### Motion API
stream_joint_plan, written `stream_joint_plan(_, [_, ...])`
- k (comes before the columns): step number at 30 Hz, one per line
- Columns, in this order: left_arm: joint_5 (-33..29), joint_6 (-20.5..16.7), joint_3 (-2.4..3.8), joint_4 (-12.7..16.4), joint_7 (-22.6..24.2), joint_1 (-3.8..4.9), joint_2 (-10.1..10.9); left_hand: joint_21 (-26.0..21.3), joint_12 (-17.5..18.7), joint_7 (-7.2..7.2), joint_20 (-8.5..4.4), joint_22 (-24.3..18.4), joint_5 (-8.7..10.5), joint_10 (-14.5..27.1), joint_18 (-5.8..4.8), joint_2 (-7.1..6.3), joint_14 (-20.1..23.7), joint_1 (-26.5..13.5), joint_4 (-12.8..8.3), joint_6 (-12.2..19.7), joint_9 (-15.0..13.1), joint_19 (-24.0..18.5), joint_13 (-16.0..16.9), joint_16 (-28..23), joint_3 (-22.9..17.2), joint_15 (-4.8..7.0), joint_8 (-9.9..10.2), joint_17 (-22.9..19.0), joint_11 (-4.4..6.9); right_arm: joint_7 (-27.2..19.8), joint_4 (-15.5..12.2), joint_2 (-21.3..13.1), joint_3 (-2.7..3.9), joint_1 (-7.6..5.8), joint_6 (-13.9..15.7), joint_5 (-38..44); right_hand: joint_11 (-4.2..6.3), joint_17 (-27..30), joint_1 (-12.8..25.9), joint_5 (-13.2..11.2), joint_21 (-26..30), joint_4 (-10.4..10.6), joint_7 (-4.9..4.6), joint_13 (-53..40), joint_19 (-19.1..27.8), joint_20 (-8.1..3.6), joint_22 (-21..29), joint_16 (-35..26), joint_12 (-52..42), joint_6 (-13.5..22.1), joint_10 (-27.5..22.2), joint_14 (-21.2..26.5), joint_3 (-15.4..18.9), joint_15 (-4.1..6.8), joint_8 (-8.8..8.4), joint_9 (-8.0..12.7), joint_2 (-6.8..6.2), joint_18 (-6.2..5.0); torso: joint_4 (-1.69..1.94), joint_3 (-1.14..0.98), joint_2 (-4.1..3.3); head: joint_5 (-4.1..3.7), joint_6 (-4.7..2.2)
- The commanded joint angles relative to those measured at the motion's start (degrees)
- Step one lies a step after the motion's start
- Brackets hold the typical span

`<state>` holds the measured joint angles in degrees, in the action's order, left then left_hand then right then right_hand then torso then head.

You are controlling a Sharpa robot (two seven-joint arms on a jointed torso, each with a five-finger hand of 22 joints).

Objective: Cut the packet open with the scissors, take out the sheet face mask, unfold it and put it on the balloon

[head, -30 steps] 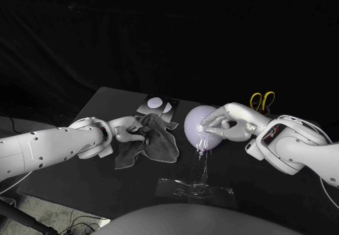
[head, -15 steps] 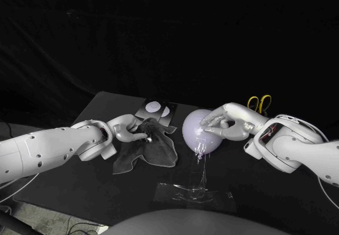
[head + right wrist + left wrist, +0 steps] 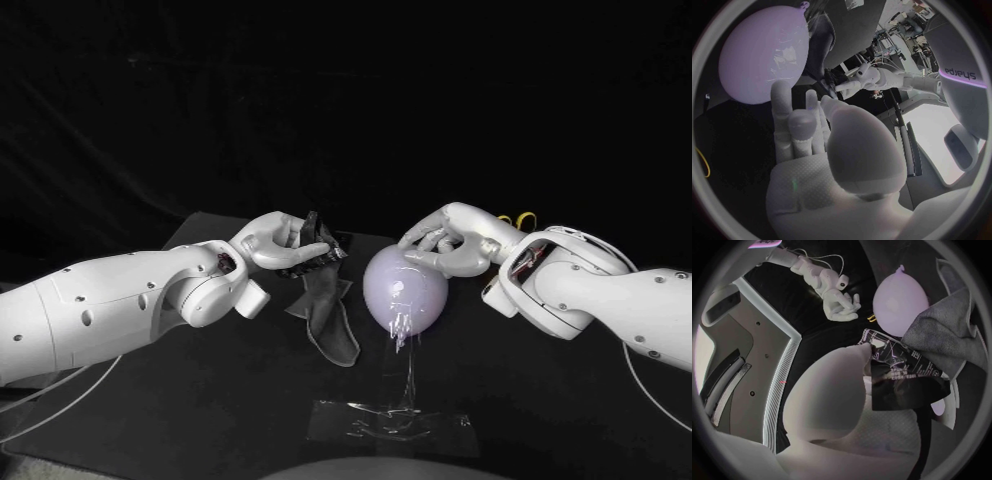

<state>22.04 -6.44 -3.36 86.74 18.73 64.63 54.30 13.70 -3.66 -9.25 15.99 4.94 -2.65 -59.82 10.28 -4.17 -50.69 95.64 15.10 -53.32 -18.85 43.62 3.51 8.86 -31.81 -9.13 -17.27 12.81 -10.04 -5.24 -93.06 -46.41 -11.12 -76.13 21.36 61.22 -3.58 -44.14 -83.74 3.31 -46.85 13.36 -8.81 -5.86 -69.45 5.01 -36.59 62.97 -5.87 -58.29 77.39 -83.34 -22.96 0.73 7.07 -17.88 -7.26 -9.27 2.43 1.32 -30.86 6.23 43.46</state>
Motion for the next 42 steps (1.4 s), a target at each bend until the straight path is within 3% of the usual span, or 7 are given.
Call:
stream_joint_plan(1, [-11.1,3.4,0.18,-0.7,4.7,0.32,-1.6,0.0,0.0,-0.46,0.34,-0.1,-0.09,-0.5,-0.12,-0.09,-0.3,-0.6,-0.1,-0.1,-0.1,-0.2,0.1,-0.2,-0.4,-0.04,-0.3,-0.1,-0.04,4.1,0.5,0.9,0.08,-0.52,0.0,-3.7,0.32,-1.9,1.3,-0.2,-1.2,0.4,0.61,-1.0,-0.7,-0.18,-1.5,1.6,-0.8,0.0,1.3,-0.4,0.0,0.38,0.36,-0.2,0.18,0.22,-0.15,-0.12,-0.05,-0.73,-1.69])
stream_joint_plan(8, [-13.8,3.9,0.33,-3.3,6.0,0.53,-4.7,0.0,0.0,-1.60,0.73,-0.2,-0.09,-0.8,-0.72,-0.13,-0.5,-1.5,-0.3,0.2,-0.3,0.0,0.1,-0.3,-0.9,0.22,-0.5,-0.1,0.40,7.1,3.2,4.1,0.14,-1.67,2.0,-6.3,0.98,-5.4,2.9,-0.3,-3.8,0.5,1.15,-3.9,-1.8,-0.62,-4.7,4.7,-3.0,-0.2,3.3,-0.9,0.4,0.93,0.52,-0.6,0.48,0.65,-0.14,-0.25,0.02,-2.05,-3.50])
stream_joint_plan(12, [-14.0,3.2,0.35,-4.4,6.1,0.57,-5.4,-0.5,0.1,-1.90,0.76,-0.5,-0.09,-0.6,-1.79,-0.18,0.2,-2.2,-0.5,0.7,-0.5,-0.7,0.1,-0.9,-1.5,0.03,-0.6,-0.2,0.29,7.5,4.3,5.6,0.15,-1.90,2.0,-6.9,0.86,-4.6,3.3,-0.3,-3.1,0.4,0.99,-4.9,-1.2,-0.63,-3.8,4.5,-3.3,0.3,2.6,-0.6,0.5,0.87,0.23,-0.6,0.50,0.52,-0.07,-0.21,-0.03,-2.55,-3.81])
stream_joint_plan(20, [-12.8,2.5,0.36,-5.5,5.9,0.62,-5.7,-2.0,0.3,-2.35,0.74,-1.1,-0.09,1.8,-4.05,-0.40,2.7,-3.5,-1.2,1.1,-1.0,-3.0,0.0,-2.4,-2.7,-0.80,-1.3,-0.6,-0.38,7.2,5.0,6.9,0.16,-2.01,3.3,-7.1,0.80,-4.6,3.6,-0.2,-3.2,0.4,0.94,-5.6,-1.1,-0.60,-4.1,4.7,-3.6,0.4,2.2,-0.4,0.4,0.80,0.15,-0.6,0.73,0.55,0.07,-0.03,0.02,-3.08,-3.61])
stream_joint_plan(37, [-3.7,4.4,0.34,-5.2,5.0,0.65,-2.4,-2.6,0.1,-2.59,0.66,-1.1,-0.08,3.0,-4.91,-0.65,3.9,-4.3,-1.9,0.8,-1.6,-3.8,0.1,-3.0,-3.1,-1.14,-2.3,-0.7,-0.62,4.9,9.6,11.7,0.27,-2.01,5.2,-9.2,1.50,-9.6,5.5,-0.2,-8.3,-0.1,1.58,-13.5,-3.1,-0.98,-10.4,9.1,-9.3,-0.3,2.4,-1.2,0.7,1.44,0.41,-1.2,1.33,1.38,0.19,0.05,-0.04,-2.26,-2.93])
stream_joint_plan(40, [-2.4,5.0,0.34,-5.1,4.8,0.65,-1.8,-3.6,0.3,-3.00,0.72,-1.2,-0.07,5.6,-5.85,-0.82,5.3,-4.8,-2.6,1.1,-1.9,-5.9,0.0,-3.7,-3.2,-1.64,-2.8,-0.9,-1.17,4.5,11.0,12.9,0.39,-2.00,5.0,-9.7,1.50,-10.9,6.6,-0.2,-9.0,0.1,1.57,-17.3,-3.2,-0.97,-11.5,10.2,-11.7,-0.2,1.3,-1.3,1.1,1.38,0.25,-1.3,1.34,1.50,0.20,0.06,-0.03,-2.18,-2.86])
stream_joint_plan(42, [-2.0,5.3,0.34,-4.9,4.8,0.65,-1.5,-5.3,0.2,-3.34,0.80,-1.7,-0.08,7.8,-6.73,-0.83,7.5,-4.9,-3.0,1.2,-2.0,-10.7,-0.1,-4.6,-3.2,-2.17,-3.0,-1.4,-1.63,4.3,11.7,13.6,0.45,-2.00,4.7,-9.9,1.47,-11.1,6.8,-0.2,-9.0,0.2,1.57,-17.8,-3.1,-0.97,-11.6,10.4,-12.0,-0.1,1.1,-1.3,1.2,1.36,0.22,-1.4,1.38,1.50,0.18,0.01,0.00,-2.08,-2.79])
